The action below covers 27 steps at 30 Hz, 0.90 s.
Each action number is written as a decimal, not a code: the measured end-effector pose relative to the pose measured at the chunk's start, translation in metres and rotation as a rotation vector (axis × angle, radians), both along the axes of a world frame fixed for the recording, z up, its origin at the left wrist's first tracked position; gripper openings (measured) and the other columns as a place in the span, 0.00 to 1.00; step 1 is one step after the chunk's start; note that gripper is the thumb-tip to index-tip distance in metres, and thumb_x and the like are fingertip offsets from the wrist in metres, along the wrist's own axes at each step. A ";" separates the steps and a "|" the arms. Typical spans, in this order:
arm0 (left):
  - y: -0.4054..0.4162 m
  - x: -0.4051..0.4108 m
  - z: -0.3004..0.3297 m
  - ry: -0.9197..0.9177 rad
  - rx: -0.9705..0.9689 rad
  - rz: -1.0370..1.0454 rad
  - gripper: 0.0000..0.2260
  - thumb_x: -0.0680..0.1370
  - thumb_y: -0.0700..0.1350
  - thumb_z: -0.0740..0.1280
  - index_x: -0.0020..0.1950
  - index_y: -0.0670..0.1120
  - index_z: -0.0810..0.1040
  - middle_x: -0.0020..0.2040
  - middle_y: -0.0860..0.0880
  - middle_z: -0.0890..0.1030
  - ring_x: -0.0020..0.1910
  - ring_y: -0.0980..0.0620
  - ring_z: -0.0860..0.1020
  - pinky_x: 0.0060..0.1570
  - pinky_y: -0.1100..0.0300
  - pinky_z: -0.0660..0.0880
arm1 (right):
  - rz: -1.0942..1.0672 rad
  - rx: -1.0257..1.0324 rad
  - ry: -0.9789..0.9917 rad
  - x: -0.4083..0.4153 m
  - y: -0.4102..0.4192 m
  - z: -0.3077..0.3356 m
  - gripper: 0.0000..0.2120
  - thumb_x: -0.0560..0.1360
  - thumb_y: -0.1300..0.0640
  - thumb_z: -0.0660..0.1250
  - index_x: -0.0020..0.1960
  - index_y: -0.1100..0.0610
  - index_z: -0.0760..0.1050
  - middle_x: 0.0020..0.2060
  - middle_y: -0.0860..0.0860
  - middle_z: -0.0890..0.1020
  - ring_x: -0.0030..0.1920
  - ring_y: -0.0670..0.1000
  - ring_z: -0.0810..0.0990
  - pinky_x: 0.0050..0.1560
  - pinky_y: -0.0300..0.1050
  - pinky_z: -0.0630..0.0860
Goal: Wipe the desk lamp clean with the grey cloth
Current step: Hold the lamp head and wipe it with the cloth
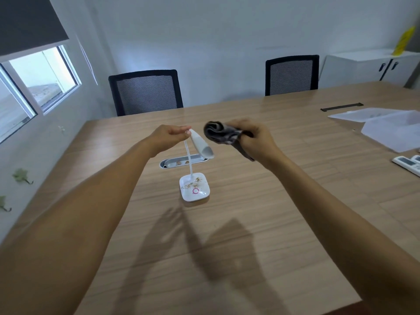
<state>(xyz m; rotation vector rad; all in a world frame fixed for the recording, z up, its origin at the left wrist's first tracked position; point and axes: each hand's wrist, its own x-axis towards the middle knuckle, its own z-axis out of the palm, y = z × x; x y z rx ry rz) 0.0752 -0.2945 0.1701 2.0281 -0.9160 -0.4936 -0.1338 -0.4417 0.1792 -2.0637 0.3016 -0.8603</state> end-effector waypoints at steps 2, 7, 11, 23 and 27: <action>-0.002 0.000 0.000 0.011 -0.015 0.014 0.17 0.74 0.53 0.68 0.63 0.55 0.77 0.68 0.52 0.74 0.62 0.55 0.71 0.66 0.55 0.69 | 0.026 -0.047 0.014 0.013 0.010 0.005 0.19 0.66 0.75 0.63 0.53 0.64 0.82 0.49 0.60 0.83 0.54 0.60 0.80 0.58 0.53 0.76; -0.001 -0.001 -0.001 0.037 -0.040 0.029 0.17 0.75 0.50 0.68 0.64 0.53 0.76 0.67 0.51 0.75 0.59 0.56 0.71 0.53 0.59 0.70 | 0.101 -0.237 0.102 0.014 0.023 -0.006 0.23 0.63 0.79 0.59 0.51 0.65 0.83 0.51 0.64 0.82 0.54 0.61 0.80 0.55 0.41 0.72; -0.001 -0.003 0.001 0.062 -0.045 0.046 0.17 0.74 0.51 0.69 0.63 0.54 0.77 0.65 0.53 0.76 0.59 0.55 0.71 0.53 0.57 0.71 | 0.132 -0.481 -0.005 -0.018 0.025 -0.014 0.24 0.59 0.76 0.57 0.45 0.63 0.85 0.47 0.62 0.84 0.49 0.62 0.82 0.53 0.50 0.77; -0.002 0.000 0.005 0.119 -0.014 0.064 0.15 0.72 0.51 0.71 0.59 0.56 0.79 0.62 0.55 0.77 0.61 0.51 0.72 0.55 0.54 0.71 | -0.137 -0.838 -0.132 -0.012 0.048 -0.026 0.15 0.68 0.65 0.68 0.47 0.49 0.86 0.49 0.53 0.86 0.50 0.59 0.78 0.46 0.52 0.75; -0.002 0.000 0.005 0.122 -0.008 0.037 0.14 0.71 0.51 0.72 0.57 0.58 0.80 0.57 0.59 0.77 0.60 0.53 0.72 0.55 0.53 0.71 | -0.165 -0.968 -0.275 -0.030 0.049 -0.069 0.13 0.72 0.61 0.65 0.46 0.48 0.86 0.47 0.54 0.86 0.51 0.53 0.73 0.46 0.50 0.78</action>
